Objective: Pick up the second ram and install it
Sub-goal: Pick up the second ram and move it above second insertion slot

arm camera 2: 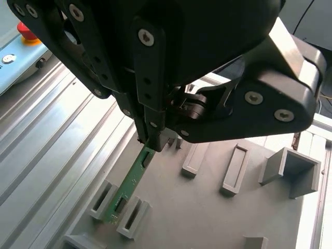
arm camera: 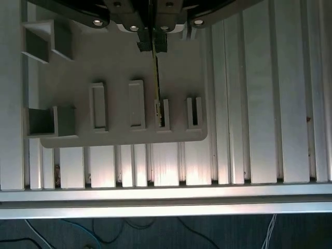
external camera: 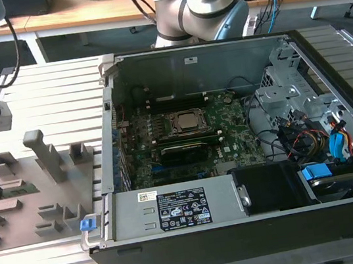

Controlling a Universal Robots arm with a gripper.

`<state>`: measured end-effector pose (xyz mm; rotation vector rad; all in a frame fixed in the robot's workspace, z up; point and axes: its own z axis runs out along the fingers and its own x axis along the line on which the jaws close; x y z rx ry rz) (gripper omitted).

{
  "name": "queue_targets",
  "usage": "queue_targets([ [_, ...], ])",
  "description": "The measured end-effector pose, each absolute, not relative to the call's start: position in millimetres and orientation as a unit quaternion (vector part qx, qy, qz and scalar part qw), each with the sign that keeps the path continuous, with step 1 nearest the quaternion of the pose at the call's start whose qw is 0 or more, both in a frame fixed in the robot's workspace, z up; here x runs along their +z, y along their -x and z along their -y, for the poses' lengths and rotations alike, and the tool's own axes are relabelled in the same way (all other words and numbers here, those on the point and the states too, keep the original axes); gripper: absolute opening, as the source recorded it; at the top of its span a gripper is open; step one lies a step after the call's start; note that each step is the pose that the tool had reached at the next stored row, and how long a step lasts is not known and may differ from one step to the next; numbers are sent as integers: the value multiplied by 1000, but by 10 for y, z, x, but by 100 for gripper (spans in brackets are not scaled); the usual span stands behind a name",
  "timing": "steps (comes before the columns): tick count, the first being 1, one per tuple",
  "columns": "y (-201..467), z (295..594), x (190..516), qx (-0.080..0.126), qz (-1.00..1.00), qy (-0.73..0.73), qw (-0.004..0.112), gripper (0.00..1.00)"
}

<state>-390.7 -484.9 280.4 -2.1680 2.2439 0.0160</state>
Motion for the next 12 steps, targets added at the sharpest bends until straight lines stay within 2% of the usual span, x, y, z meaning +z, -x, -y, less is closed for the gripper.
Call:
queue_targets([
  [12,3907,4849,2996,5,-719,695,11,14],
])
